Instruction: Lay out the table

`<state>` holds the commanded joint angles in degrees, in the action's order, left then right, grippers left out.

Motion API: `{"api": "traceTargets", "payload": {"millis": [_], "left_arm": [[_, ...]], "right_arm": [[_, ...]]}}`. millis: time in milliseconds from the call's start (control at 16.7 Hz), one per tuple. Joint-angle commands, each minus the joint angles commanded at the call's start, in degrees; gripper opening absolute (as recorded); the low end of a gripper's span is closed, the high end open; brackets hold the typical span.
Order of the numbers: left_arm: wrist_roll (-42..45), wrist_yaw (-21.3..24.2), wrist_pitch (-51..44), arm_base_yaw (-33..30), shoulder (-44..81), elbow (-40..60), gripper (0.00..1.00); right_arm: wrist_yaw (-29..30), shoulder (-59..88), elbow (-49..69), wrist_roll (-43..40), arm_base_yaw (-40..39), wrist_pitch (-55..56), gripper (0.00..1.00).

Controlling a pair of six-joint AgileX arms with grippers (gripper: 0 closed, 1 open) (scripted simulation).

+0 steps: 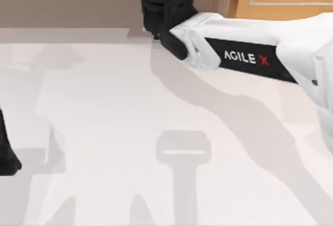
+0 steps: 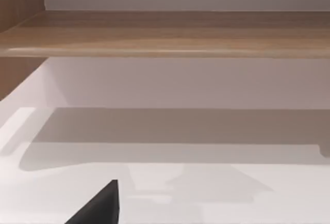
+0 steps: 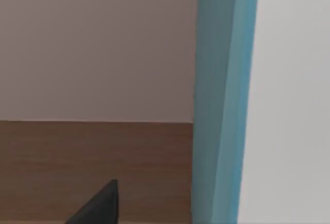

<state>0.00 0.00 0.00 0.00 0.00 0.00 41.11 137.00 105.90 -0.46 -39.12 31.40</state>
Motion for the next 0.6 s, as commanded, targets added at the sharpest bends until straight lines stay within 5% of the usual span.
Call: {"api": "traceTargets", "payload": {"millis": [60,600], "left_arm": [[0.00,0.00,0.00,0.00,0.00,0.00,1.00],[0.00,0.00,0.00,0.00,0.00,0.00,1.00]], "right_arm": [[0.00,0.00,0.00,0.00,0.00,0.00,1.00],[0.00,0.00,0.00,0.00,0.00,0.00,0.32]]}}
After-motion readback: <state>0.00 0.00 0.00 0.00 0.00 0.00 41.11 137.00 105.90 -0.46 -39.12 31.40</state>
